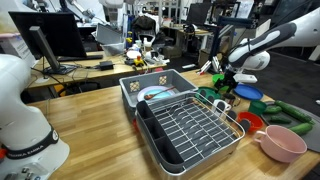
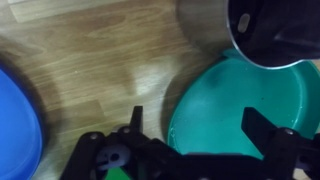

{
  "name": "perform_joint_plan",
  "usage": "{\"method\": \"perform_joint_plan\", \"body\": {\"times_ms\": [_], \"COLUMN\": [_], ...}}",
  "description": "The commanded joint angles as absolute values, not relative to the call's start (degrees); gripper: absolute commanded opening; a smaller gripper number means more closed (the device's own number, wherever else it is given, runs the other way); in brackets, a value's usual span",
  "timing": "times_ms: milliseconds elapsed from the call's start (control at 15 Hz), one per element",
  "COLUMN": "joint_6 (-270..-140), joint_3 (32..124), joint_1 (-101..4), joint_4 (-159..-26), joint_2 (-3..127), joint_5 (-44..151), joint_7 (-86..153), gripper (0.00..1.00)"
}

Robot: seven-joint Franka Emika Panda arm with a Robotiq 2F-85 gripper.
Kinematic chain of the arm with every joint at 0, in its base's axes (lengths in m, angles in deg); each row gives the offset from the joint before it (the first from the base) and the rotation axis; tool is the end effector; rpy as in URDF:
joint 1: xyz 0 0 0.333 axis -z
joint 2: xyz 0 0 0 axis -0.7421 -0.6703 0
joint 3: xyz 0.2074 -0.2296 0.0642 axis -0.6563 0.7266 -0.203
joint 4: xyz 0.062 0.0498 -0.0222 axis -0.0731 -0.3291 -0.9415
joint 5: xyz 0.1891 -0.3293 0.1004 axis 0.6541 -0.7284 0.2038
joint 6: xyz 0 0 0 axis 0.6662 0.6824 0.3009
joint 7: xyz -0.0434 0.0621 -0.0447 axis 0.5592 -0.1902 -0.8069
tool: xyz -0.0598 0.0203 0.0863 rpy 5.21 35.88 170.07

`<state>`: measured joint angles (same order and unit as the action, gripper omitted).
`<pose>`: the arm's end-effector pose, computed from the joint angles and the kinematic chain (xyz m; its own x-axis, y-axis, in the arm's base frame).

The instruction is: Put the green plate on the dish rack

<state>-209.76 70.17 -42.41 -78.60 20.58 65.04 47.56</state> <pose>0.7308 -0.0307 0.1121 0.9970 -0.0117 0.0759 0.0000 -0.9883 -0.1523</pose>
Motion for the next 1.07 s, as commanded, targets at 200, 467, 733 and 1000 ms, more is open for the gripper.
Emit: {"method": "perform_joint_plan", "body": {"times_ms": [200,467,733,1000], "joint_6": [-206.31,-204.18,-202.79,-201.3], "joint_3": [73.77,74.06,74.63,74.97], "joint_1": [-46.07,-46.75,-46.76,-46.78], "joint_4": [-71.75,-68.98,-66.95,-65.75], "joint_2": [16.33,14.02,12.67,11.61], "joint_5": [59.21,58.17,57.67,57.47], "joint_7": [42.4,41.36,40.77,40.77], "gripper": [1.0,1.0,1.0,1.0]}}
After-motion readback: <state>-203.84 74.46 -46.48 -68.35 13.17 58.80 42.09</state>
